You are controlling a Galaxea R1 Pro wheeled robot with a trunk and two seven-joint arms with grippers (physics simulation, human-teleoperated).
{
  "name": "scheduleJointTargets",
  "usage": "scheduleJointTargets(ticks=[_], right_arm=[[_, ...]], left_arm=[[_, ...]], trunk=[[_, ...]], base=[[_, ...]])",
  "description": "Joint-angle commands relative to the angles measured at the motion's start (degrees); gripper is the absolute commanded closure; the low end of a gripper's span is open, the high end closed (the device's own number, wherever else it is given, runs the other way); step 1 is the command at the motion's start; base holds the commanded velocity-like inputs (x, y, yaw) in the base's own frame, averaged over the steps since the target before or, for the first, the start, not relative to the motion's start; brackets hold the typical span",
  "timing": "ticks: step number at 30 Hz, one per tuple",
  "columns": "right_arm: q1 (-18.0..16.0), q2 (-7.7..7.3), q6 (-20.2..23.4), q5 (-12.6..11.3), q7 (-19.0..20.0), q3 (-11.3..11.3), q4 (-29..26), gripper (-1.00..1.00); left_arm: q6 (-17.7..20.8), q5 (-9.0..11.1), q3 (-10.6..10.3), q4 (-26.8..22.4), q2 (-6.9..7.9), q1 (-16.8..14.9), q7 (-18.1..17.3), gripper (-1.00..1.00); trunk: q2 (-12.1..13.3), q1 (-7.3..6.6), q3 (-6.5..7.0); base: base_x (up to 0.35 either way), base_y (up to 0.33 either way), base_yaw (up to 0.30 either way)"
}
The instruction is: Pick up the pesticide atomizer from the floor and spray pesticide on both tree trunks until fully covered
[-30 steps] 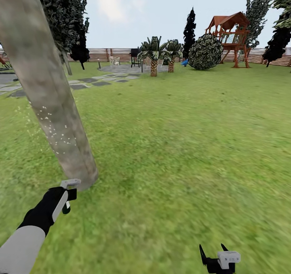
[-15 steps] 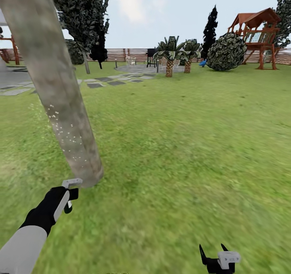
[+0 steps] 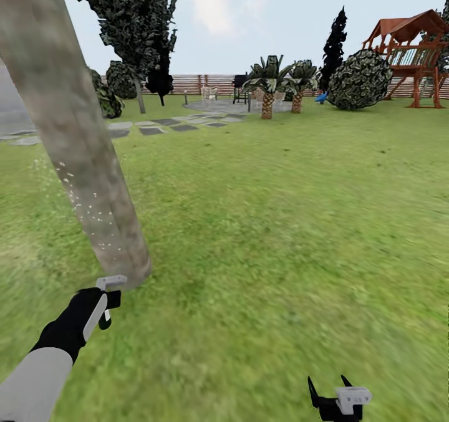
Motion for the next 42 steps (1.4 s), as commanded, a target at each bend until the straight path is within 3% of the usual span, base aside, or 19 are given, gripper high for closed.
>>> scheduleJointTargets(ticks=[1, 9, 32, 42], right_arm=[[0.0, 0.00, 0.0, 0.0, 0.0, 0.0, 0.0, -1.00], [0.0, 0.00, 0.0, 0.0, 0.0, 0.0, 0.0, -1.00], [0.0, 0.00, 0.0, 0.1, 0.0, 0.0, 0.1, -1.00], [0.0, 0.00, 0.0, 0.1, 0.0, 0.0, 0.1, -1.00]], left_arm=[[0.0, 0.0, 0.0, 0.0, 0.00, 0.0, 0.0, 1.00], [0.0, 0.0, 0.0, 0.0, 0.00, 0.0, 0.0, 1.00], [0.0, 0.0, 0.0, 0.0, 0.00, 0.0, 0.0, 1.00], [0.0, 0.0, 0.0, 0.0, 0.00, 0.0, 0.0, 1.00]], trunk=[[0.0, 0.00, 0.00], [0.0, 0.00, 0.00], [0.0, 0.00, 0.00], [0.0, 0.00, 0.00]], base=[[0.170, -0.253, 0.000], [0.201, -0.224, 0.031], [0.096, -0.269, 0.264], [0.146, -0.271, 0.016]])
